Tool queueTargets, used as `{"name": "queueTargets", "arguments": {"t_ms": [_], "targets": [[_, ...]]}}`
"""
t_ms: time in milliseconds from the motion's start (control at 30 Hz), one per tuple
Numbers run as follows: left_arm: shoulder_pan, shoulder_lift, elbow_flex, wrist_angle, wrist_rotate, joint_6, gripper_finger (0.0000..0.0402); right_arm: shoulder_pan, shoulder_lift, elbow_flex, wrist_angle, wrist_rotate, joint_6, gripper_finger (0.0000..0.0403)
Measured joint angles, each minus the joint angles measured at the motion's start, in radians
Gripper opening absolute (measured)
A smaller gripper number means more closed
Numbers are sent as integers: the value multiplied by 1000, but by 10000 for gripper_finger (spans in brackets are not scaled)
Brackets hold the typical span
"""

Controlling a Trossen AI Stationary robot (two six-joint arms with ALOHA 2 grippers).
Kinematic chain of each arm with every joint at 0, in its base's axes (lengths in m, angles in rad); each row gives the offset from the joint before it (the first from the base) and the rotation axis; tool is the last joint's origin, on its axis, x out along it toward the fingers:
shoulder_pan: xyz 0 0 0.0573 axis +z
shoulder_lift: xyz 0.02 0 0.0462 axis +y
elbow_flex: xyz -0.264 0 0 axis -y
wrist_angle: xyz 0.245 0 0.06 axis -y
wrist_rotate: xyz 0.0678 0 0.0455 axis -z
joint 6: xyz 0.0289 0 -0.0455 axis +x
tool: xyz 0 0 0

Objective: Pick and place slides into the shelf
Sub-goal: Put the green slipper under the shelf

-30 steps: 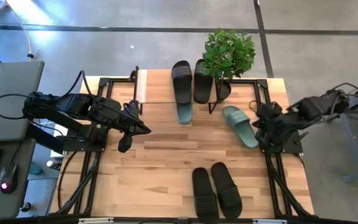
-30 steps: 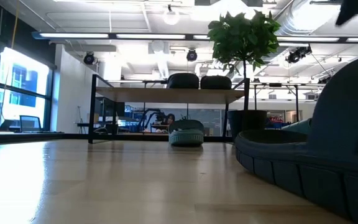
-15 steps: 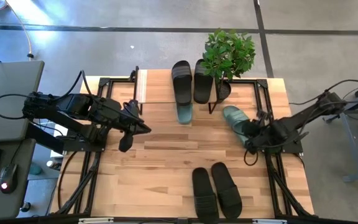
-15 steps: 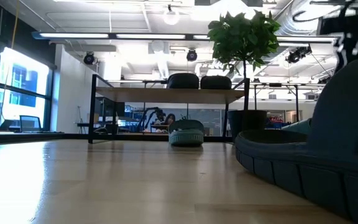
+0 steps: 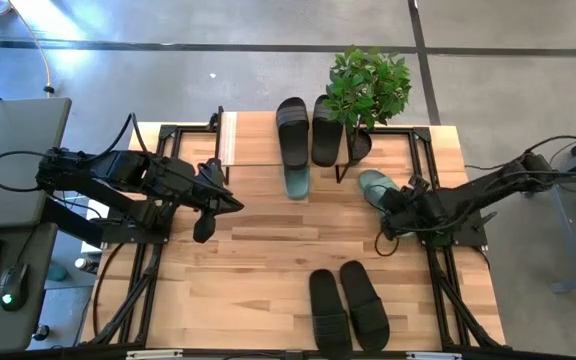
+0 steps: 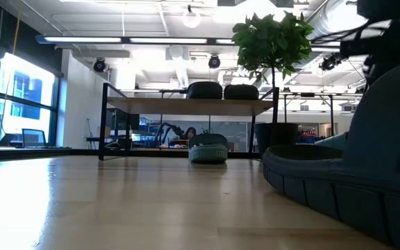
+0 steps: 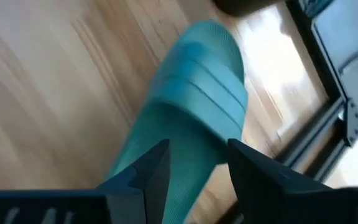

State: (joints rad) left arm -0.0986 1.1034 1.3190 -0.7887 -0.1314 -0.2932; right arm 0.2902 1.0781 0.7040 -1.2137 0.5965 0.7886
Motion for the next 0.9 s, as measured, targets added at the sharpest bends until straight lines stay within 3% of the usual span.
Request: {"name": "queueTargets", "arguments": {"t_ms": [433, 900], "targets": [[0, 0, 0, -2, 0, 27, 8, -257, 227, 0, 116, -38, -166, 145], [0, 0, 0, -9, 0, 27, 8, -374, 388, 1, 163, 26, -169, 136]]}}
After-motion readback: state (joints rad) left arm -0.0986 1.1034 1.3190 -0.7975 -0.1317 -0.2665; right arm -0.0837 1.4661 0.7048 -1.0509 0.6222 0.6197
